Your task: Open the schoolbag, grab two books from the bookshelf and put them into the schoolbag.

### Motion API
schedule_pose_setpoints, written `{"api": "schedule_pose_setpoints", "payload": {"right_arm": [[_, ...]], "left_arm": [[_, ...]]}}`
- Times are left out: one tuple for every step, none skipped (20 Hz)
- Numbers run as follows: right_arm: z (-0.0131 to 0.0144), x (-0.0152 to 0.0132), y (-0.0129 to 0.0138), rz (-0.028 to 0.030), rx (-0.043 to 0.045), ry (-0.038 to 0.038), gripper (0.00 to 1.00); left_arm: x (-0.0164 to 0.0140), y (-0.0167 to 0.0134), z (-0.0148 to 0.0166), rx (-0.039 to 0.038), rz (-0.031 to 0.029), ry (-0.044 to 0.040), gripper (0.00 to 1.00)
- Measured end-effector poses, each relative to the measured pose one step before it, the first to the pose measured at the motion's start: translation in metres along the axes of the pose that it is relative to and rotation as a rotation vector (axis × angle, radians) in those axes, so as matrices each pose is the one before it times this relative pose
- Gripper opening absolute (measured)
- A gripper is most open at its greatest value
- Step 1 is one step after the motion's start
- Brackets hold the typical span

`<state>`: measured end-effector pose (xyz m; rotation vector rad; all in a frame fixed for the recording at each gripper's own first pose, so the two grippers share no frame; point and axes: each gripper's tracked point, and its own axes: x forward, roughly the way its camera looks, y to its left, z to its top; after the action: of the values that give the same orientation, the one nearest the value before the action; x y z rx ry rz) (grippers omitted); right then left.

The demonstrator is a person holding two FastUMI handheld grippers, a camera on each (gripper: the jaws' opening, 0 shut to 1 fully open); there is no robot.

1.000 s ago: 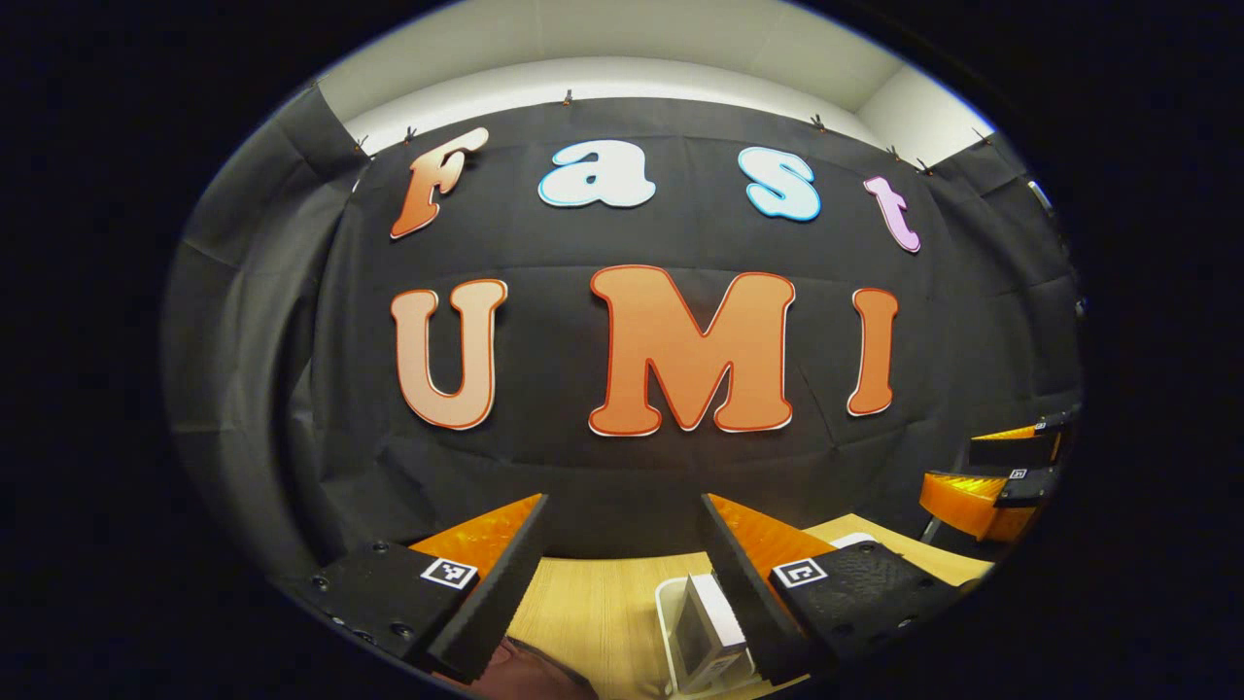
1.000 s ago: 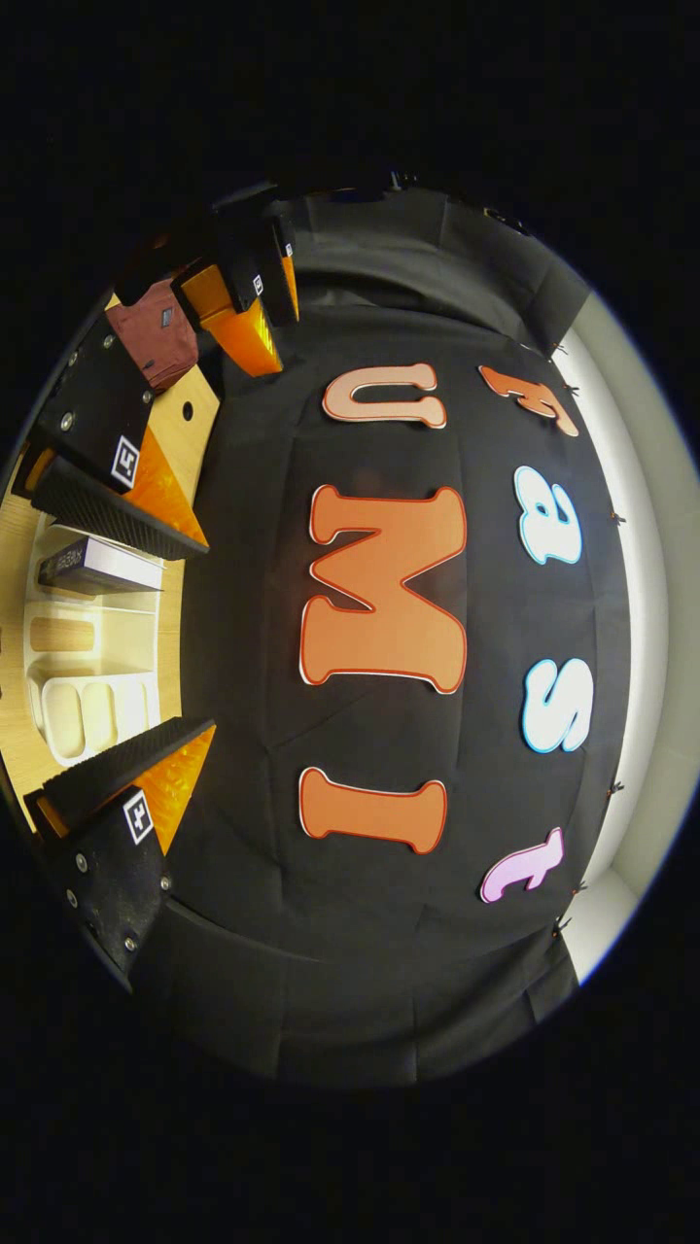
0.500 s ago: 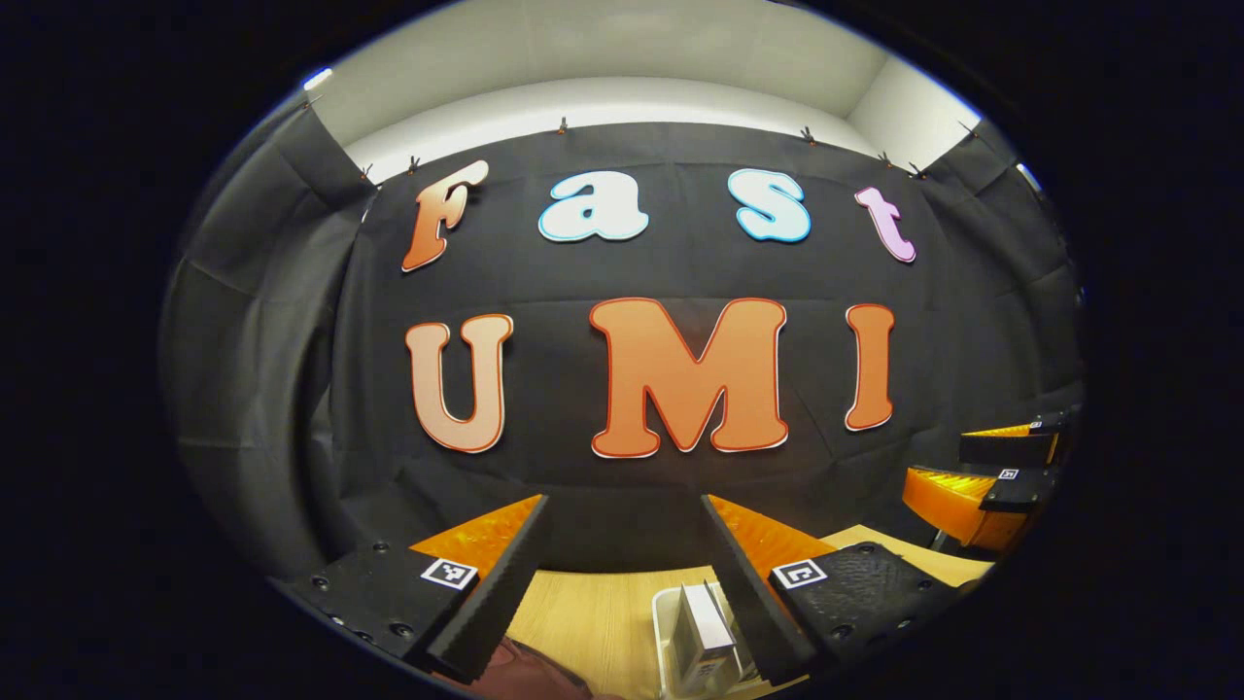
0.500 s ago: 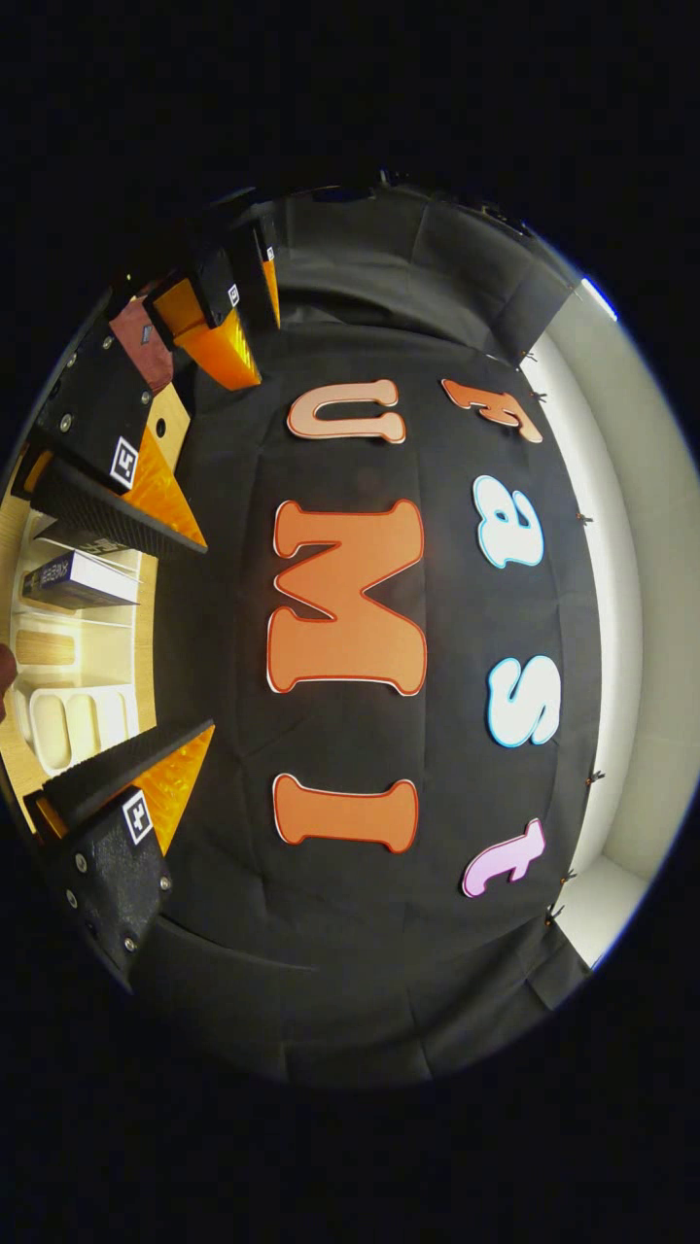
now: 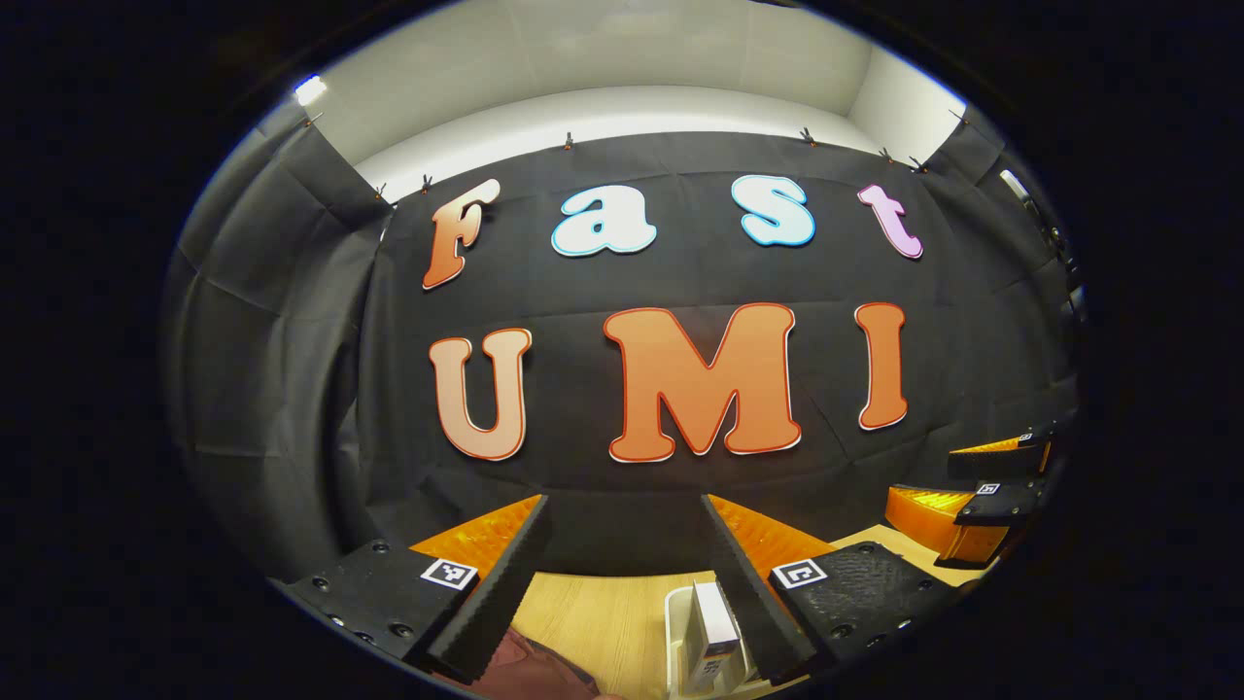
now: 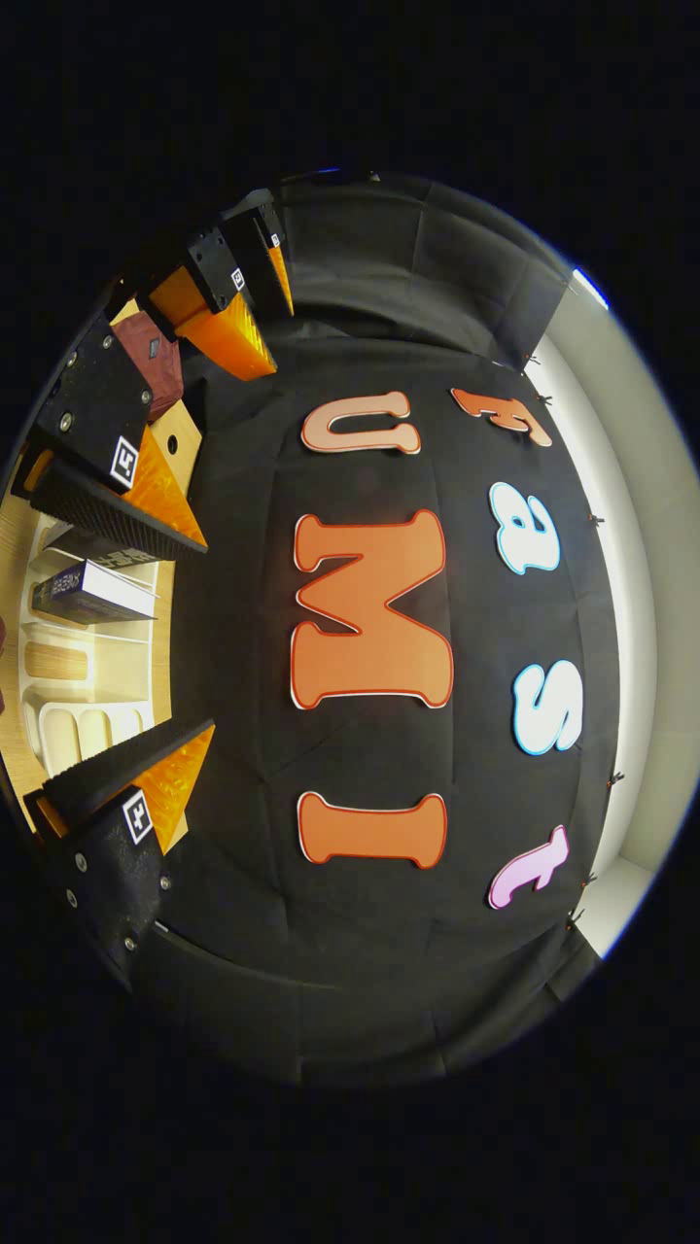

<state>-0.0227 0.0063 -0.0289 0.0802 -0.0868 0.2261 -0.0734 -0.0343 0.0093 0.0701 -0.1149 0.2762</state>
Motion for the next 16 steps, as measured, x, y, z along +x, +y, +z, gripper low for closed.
{"api": "schedule_pose_setpoints", "payload": {"right_arm": [[-0.00081, -0.00053, 0.00071, 0.01488, 0.00225, -0.00278, 0.96], [-0.00121, 0.00065, -0.00089, 0.01151, -0.00123, 0.00247, 0.96], [-0.00332, -0.00024, 0.00030, 0.01288, -0.00142, 0.00456, 0.96], [-0.00180, 0.00068, -0.00014, 0.00384, -0.00080, 0.00175, 0.96], [-0.00265, -0.00047, 0.00058, 0.00543, 0.00044, 0.00727, 0.96], [-0.00339, 0.00123, 0.00099, -0.00203, -0.00687, 0.00820, 0.96], [-0.00028, -0.00103, -0.00107, -0.01312, -0.00802, -0.00134, 0.96], [0.00238, -0.00052, -0.00202, -0.02029, -0.00668, -0.01595, 0.96], [-0.00058, 0.00022, -0.00290, -0.02810, -0.00563, -0.00879, 0.96], [-0.00325, 0.00140, 0.00018, -0.02311, -0.00178, 0.00590, 0.96], [-0.00309, 0.00098, 0.00079, -0.02192, 0.00097, 0.00829, 0.96], [-0.00226, 0.00054, 0.00151, -0.01044, 0.00409, 0.00872, 0.96], [-0.00103, 0.00096, 0.00248, -0.01056, 0.00286, 0.00839, 0.96], [-0.00187, 0.00191, 0.00042, -0.00940, 0.00028, 0.00756, 0.96], [-0.00246, 0.00171, -0.00090, -0.00949, -0.00370, 0.00641, 0.96], [-0.00159, 0.00080, -0.00174, -0.01607, -0.00579, 0.00638, 0.96]], "left_arm": [[-0.00341, 0.00010, -0.00205, 0.00519, 0.01211, -0.00113, 0.96], [-0.00277, 0.00100, -0.00152, 0.00804, 0.01003, 0.00466, 0.96], [-0.00380, 0.00008, -0.00315, 0.00971, 0.00847, 0.00596, 0.96], [-0.00472, 0.00206, -0.00220, 0.00889, 0.00932, -0.00007, 0.96], [-0.00188, -0.00050, -0.00492, 0.00506, -0.00012, 0.00741, 0.96], [-0.00204, -0.00035, -0.00577, 0.00775, -0.00427, 0.01019, 0.98], [0.00009, 0.00151, -0.00664, 0.01357, -0.00988, 0.00685, 0.95], [0.00010, 0.00023, -0.00731, 0.01402, -0.01484, 0.00269, 0.96], [0.00414, 0.00393, -0.01028, 0.01643, -0.01284, 0.02106, 0.96], [0.00254, 0.00286, -0.01237, 0.01242, -0.01662, 0.02294, 1.00], [0.00416, 0.00514, -0.01425, 0.02331, -0.00844, 0.03533, 0.96], [0.00412, 0.00434, -0.01450, 0.02692, -0.01277, 0.03280, 0.96], [0.00248, 0.00416, -0.01725, 0.03409, -0.00510, 0.03526, 1.00], [0.00313, 0.00318, -0.01647, 0.03383, -0.00502, 0.02835, 0.96], [0.00107, 0.00309, -0.01366, 0.03074, -0.00234, 0.02773, 0.96], [0.00352, 0.00062, -0.01443, 0.02612, -0.00798, 0.03454, 0.96]]}}
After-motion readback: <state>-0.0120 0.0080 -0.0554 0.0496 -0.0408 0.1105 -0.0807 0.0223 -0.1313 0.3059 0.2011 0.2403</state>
